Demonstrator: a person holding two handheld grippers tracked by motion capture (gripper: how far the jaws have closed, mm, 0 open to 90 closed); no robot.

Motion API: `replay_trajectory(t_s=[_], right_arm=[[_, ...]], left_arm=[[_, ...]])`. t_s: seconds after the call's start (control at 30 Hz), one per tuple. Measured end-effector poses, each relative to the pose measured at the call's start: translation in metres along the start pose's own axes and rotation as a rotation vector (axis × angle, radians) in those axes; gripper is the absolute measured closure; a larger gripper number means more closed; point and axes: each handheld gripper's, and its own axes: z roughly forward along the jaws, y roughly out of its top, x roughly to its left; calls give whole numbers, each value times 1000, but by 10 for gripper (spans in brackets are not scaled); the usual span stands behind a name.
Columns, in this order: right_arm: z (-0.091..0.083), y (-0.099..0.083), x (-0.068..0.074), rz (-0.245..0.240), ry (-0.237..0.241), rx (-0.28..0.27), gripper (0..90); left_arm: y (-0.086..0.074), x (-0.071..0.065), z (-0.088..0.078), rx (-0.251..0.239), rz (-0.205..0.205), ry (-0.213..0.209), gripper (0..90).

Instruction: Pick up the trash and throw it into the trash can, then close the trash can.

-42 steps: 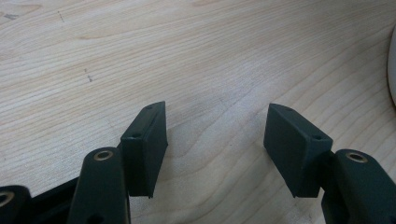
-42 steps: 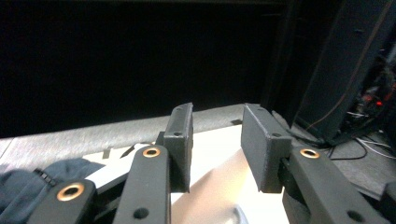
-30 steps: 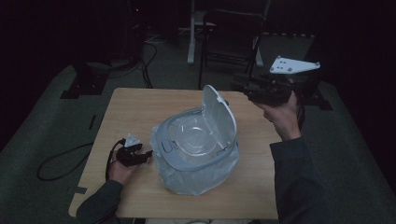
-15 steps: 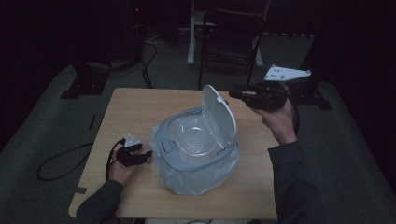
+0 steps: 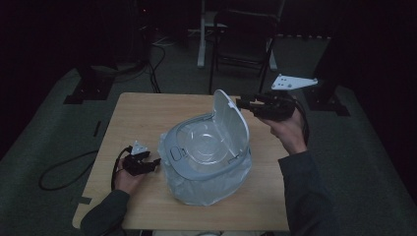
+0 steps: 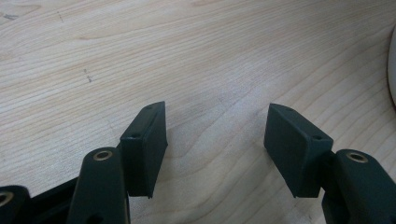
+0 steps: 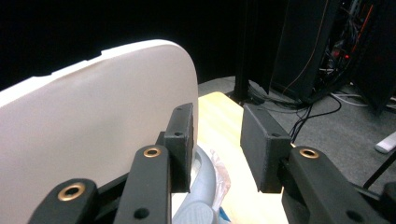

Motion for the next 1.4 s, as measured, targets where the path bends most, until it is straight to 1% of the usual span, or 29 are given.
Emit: replay_trajectory(t_s=[0.2, 0.43, 0.67, 0.9, 0.97, 1.0, 1.13, 1.2, 1.23, 1.4], right_arm=[[2, -7, -1, 18, 16, 0, 633], [5, -10, -1, 26, 38, -5, 630], [8, -13, 0, 43, 79, -18, 639], [9, -11, 4, 49, 132, -42, 697], [9, -10, 4, 47, 137, -45, 709], [10, -9, 4, 53, 157, -55, 747], [12, -8, 5, 51, 186, -63, 804], [13, -8, 6, 51, 192, -64, 804], [15, -7, 8, 43, 198, -59, 834], [15, -6, 10, 43, 205, -59, 864]], left_arm=[[0, 0, 0, 1, 1, 1, 405], [0, 0, 0, 2, 2, 1, 405], [0, 0, 0, 1, 3, 2, 405], [0, -1, 0, 1, 6, 3, 403], [0, -1, 0, 1, 5, 3, 403], [0, -1, 0, 1, 6, 3, 403], [0, -1, 0, 1, 5, 2, 403], [0, -1, 0, 1, 5, 2, 403], [0, -1, 0, 2, 7, 4, 403], [0, -1, 0, 2, 7, 4, 402]])
